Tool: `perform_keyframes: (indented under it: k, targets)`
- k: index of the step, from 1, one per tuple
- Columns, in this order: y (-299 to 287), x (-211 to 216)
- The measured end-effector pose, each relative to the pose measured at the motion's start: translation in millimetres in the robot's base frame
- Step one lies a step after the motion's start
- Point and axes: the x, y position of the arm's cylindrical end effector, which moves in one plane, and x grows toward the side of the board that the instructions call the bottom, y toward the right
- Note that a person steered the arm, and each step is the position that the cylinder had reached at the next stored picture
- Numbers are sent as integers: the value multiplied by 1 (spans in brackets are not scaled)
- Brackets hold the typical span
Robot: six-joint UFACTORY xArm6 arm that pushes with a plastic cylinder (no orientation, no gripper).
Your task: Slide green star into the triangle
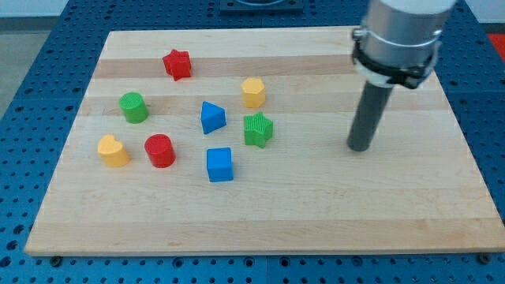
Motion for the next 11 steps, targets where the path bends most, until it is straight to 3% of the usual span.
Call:
perform_keyframes:
  k: [3, 11]
  targets:
    - [-79, 4]
    - [-145, -32]
